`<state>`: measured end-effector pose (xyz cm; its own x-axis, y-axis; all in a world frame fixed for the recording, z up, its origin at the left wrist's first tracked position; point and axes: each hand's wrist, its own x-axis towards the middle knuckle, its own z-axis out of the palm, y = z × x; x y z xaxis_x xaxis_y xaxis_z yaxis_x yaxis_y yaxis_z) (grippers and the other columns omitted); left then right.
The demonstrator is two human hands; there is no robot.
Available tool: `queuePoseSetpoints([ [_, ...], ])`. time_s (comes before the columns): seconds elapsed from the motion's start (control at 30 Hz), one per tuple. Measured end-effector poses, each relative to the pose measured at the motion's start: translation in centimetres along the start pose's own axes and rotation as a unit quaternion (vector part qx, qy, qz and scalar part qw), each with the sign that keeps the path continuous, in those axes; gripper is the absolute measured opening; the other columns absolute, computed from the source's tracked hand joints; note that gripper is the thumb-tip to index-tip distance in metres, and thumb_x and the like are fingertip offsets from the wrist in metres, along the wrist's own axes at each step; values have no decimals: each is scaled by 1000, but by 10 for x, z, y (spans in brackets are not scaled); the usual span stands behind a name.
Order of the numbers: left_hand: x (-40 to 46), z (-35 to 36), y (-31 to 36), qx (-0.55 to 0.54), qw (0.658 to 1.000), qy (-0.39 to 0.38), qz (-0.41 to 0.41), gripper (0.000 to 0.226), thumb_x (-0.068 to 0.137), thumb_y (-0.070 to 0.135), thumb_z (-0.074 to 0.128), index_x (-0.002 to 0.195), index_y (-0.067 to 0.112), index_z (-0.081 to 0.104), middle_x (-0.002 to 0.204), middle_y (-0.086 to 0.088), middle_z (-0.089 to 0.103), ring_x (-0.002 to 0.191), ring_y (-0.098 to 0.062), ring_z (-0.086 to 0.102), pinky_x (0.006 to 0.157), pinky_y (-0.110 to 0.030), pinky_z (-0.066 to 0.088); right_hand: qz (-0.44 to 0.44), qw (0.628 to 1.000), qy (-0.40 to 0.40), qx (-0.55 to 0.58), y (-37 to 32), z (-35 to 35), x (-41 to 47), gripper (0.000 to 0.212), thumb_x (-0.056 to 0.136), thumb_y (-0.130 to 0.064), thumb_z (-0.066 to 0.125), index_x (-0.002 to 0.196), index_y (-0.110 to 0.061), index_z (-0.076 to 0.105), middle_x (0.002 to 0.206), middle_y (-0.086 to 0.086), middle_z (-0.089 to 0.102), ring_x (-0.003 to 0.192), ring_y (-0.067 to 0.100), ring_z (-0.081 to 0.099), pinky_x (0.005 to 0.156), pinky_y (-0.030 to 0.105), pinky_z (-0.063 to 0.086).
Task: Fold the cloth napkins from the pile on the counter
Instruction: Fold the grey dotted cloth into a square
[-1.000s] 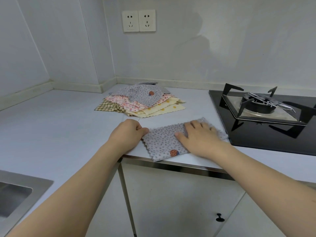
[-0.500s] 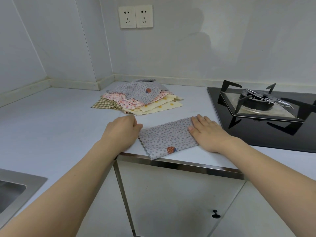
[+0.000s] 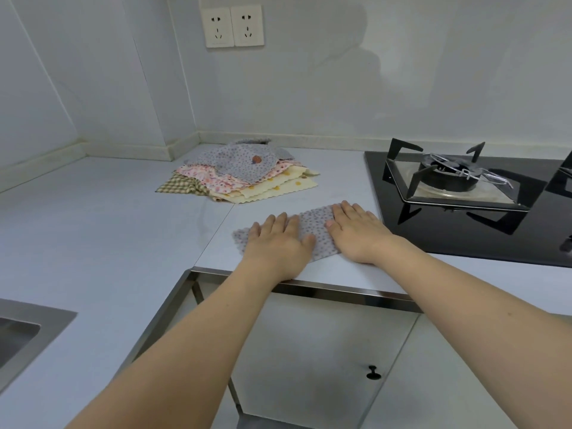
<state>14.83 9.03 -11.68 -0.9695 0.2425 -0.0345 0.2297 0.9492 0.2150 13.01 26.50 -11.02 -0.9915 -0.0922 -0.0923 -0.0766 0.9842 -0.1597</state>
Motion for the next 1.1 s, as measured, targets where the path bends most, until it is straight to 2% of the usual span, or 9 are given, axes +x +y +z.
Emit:
queuePoseSetpoints([
  [0.3,-15,-10,-34,23,1000,-16,0,74,97,62,20,156,20,1,164,-2,-1,150,-21,-3,120,-44,-1,-8,1000,4,-15,3,2,2,61,103,-45,7,155,-16,-3,162,5,-8,149,21,-6,121,39,-2],
  [0.43,-7,-31,-36,46,998,-28,-13,77,92,70,24,150,19,26,155,-8,23,141,-33,21,113,-46,21,-28,999,-7,-38,6,2,8,62,103,-46,7,155,-15,-4,162,5,-10,149,21,-7,121,41,-2],
  [0.57,1,-47,-44,75,992,40,-93,46,97,54,37,109,12,53,120,-12,56,110,-33,49,94,-42,33,-57,996,-43,-56,10,-6,22,61,103,-45,10,154,-16,-8,162,5,-14,149,23,-11,121,42,-4],
  [0.7,-1,-55,-58,-13,995,18,-95,38,93,42,52,69,14,41,82,-9,62,81,-26,57,99,-45,37,-66,997,24,-36,1,-9,10,63,102,-45,23,155,-20,1,162,5,-11,149,25,-10,120,41,-5],
  [0.77,-4,-57,-64,-95,990,5,-99,34,90,40,59,72,13,50,84,-11,65,90,-30,62,100,-48,42,-128,982,139,18,-20,-4,-18,59,98,-40,38,150,-16,25,160,7,16,146,26,13,121,41,9],
  [0.83,-10,-54,-67,-137,986,1,-99,29,88,40,63,78,13,55,88,-5,67,94,-29,62,97,-45,43,-229,942,243,31,-45,4,-51,43,90,-43,47,122,-14,54,129,7,50,119,25,44,105,43,37],
  [0.9,-17,-50,-71,-100,991,30,-89,21,87,40,62,85,21,53,96,1,62,99,-26,55,95,-42,41,-300,915,269,-9,-65,15,-76,43,84,-57,50,97,-16,56,101,-1,53,92,20,47,81,36,42],
  [0.97,-28,-49,-76,-97,992,62,-53,11,89,27,59,96,26,50,110,2,56,106,-24,50,94,-40,40,-320,909,259,-63,-76,27,-88,48,80,-64,52,93,-18,54,94,-3,52,85,18,45,73,33,40],
  [1.1,-60,-58,-85,-232,972,-20,41,56,79,-12,43,119,26,56,133,5,44,123,-13,41,88,-20,39,-318,907,274,-27,-82,36,-88,19,86,-35,54,88,-17,57,86,-1,56,78,22,52,66,36,46],
])
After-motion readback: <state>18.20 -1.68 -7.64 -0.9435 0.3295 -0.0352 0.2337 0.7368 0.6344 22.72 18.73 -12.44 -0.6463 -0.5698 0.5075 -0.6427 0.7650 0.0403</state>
